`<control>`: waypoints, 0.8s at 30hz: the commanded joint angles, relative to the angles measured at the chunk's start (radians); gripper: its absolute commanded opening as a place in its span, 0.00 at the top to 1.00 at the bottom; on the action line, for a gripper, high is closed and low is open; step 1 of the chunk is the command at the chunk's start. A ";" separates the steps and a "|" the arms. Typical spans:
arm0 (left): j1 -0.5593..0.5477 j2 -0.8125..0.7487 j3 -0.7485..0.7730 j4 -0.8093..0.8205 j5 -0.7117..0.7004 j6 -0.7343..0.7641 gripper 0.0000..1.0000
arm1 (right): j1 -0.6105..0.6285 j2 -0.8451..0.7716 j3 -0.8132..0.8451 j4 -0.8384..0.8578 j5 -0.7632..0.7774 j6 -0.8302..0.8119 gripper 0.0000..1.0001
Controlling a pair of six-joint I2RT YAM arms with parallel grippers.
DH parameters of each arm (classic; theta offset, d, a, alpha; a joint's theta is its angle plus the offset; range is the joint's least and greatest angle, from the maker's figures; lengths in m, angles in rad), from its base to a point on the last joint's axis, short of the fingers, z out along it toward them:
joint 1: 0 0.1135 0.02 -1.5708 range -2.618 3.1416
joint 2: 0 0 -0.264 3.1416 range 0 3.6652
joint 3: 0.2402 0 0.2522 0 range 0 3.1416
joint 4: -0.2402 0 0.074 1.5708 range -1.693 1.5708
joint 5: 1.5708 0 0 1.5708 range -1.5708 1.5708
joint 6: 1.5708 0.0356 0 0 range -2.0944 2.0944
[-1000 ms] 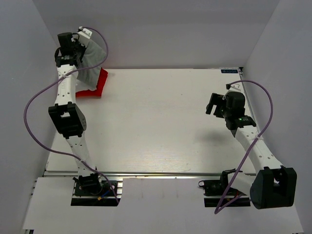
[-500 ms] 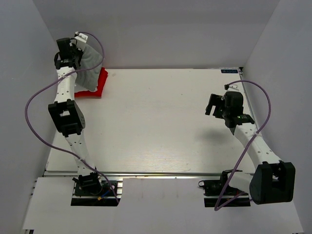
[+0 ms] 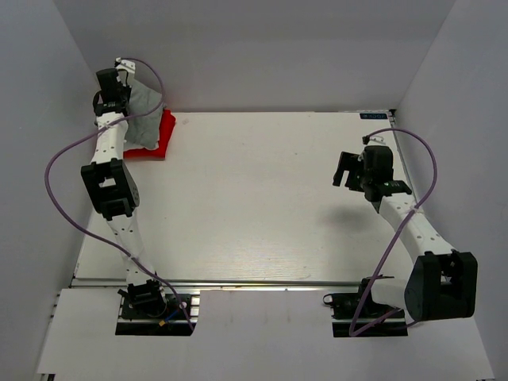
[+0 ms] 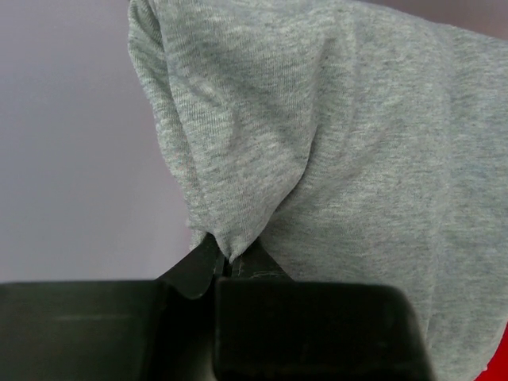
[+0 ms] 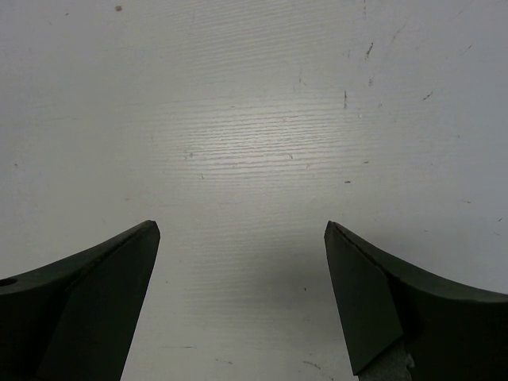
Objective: Fold and stack the t-shirts
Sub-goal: Put the neatly folded tshirt into the corner of the board with the left arm
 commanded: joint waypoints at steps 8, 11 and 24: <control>0.007 -0.072 -0.087 0.078 -0.095 -0.074 0.88 | 0.001 0.050 0.095 -0.018 -0.034 -0.017 0.10; -0.003 -0.083 -0.124 0.108 -0.113 -0.094 0.91 | 0.000 0.048 0.091 -0.016 -0.033 -0.022 0.10; -0.012 -0.089 -0.136 0.145 -0.208 -0.160 0.00 | 0.000 0.062 0.106 -0.030 -0.039 -0.023 0.10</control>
